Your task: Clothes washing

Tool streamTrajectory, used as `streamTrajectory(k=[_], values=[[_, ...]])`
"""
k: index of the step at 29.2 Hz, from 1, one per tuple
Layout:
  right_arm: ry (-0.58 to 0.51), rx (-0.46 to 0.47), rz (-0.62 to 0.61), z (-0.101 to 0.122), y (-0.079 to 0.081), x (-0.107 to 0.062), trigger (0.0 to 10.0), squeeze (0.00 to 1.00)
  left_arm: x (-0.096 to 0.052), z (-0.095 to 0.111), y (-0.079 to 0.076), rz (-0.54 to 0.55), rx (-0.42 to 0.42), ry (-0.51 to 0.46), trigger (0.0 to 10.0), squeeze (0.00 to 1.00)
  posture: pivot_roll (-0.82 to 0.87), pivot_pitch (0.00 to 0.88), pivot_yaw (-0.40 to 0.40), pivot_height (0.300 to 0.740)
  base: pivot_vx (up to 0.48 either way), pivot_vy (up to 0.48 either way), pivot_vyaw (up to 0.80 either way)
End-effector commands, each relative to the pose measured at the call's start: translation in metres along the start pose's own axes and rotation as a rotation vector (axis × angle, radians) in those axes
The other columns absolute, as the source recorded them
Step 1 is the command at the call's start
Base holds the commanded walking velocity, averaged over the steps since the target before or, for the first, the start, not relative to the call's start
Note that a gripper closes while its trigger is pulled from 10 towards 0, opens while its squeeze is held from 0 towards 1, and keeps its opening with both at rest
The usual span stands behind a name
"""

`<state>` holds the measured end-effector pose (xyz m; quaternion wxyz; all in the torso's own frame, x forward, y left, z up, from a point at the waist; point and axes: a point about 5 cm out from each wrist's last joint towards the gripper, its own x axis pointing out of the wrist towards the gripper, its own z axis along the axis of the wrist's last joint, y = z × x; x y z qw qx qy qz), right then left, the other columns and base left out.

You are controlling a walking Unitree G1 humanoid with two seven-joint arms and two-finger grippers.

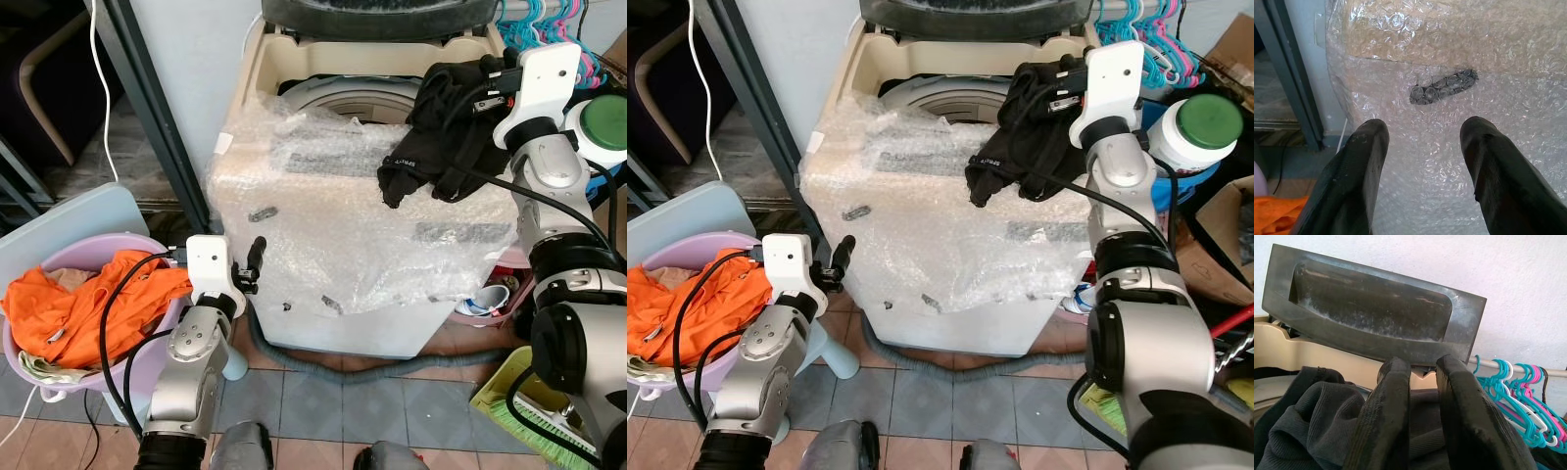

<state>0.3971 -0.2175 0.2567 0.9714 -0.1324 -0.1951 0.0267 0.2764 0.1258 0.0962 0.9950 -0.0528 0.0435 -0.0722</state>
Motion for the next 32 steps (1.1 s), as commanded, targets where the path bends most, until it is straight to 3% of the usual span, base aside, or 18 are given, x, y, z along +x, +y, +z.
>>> streamTrajectory(k=[1,5,8,13,14,15,16,21,26,27,28,29,30,32], values=[[-0.01,0.008,0.026,0.001,0.006,0.001,10.0,0.0,-0.001,-0.001,0.003,0.013,0.013,0.007,10.0,0.0,-0.04,0.062,0.035,0.74,0.0,0.0,0.0],[-0.038,-0.006,0.021,0.006,0.004,0.001,10.0,0.0,-0.001,-0.002,0.002,0.018,0.014,0.006,10.0,0.0,-0.04,0.064,0.031,0.74,0.0,0.0,0.0],[-0.152,-0.015,-0.018,0.024,-0.011,-0.001,10.0,0.0,-0.002,-0.002,0.004,0.028,0.012,0.006,10.0,0.0,-0.04,0.068,0.028,0.74,0.0,0.0,0.0],[-0.173,-0.025,-0.003,0.031,-0.025,-0.006,10.0,0.0,-0.002,-0.002,0.005,0.031,0.01,0.008,10.0,0.0,-0.06,0.076,0.029,0.74,0.0,0.0,0.0],[-0.147,-0.009,0.044,0.029,-0.031,-0.012,10.0,0.77,-0.003,-0.003,0.006,0.031,0.008,0.019,10.0,0.0,-0.06,0.078,0.029,0.74,0.0,0.0,0.0],[-0.125,0.006,0.085,0.027,-0.034,-0.017,10.0,0.95,-0.003,-0.003,0.006,0.028,0.011,0.023,10.0,0.0,-0.06,0.087,0.031,0.74,0.0,0.0,0.0],[-0.096,0.017,0.143,0.022,-0.032,-0.023,10.0,1.0,-0.004,-0.003,0.007,0.025,0.014,0.024,10.0,0.0,-0.07,0.091,0.034,0.74,0.0,0.0,0.0],[-0.023,-0.001,0.26,0.007,-0.023,-0.046,10.0,1.0,-0.004,-0.004,0.008,0.023,0.018,0.029,10.0,0.0,-0.07,0.089,0.04,0.74,0.0,0.0,0.0],[0.024,0.032,0.254,0.003,-0.026,-0.059,10.0,1.0,-0.001,-0.002,0.007,0.019,0.025,0.028,10.0,0.0,-0.08,0.091,0.046,0.74,0.0,0.0,0.0],[0.036,0.045,0.241,0.003,-0.029,-0.062,10.0,0.96,-0.002,-0.002,0.008,0.018,0.029,0.032,10.0,0.0,-0.08,0.09,0.047,0.74,0.0,0.0,0.0],[0.035,0.043,0.229,0.004,-0.031,-0.063,10.0,0.85,-0.002,-0.003,0.008,0.018,0.03,0.035,10.0,0.0,-0.08,0.09,0.047,0.74,0.0,0.0,0.0],[0.034,0.041,0.221,0.004,-0.032,-0.063,10.0,0.85,-0.003,-0.004,0.009,0.019,0.032,0.038,10.0,0.0,-0.08,0.087,0.048,0.74,0.0,0.0,0.0],[0.032,0.038,0.214,0.004,-0.033,-0.064,10.0,0.55,-0.003,-0.005,0.009,0.02,0.033,0.04,10.0,0.0,-0.08,0.087,0.048,0.74,0.0,0.0,0.0],[0.031,0.039,0.215,0.005,-0.033,-0.064,10.0,0.55,-0.003,-0.005,0.009,0.02,0.034,0.041,10.0,0.0,-0.08,0.081,0.047,0.74,0.0,0.0,0.0]])
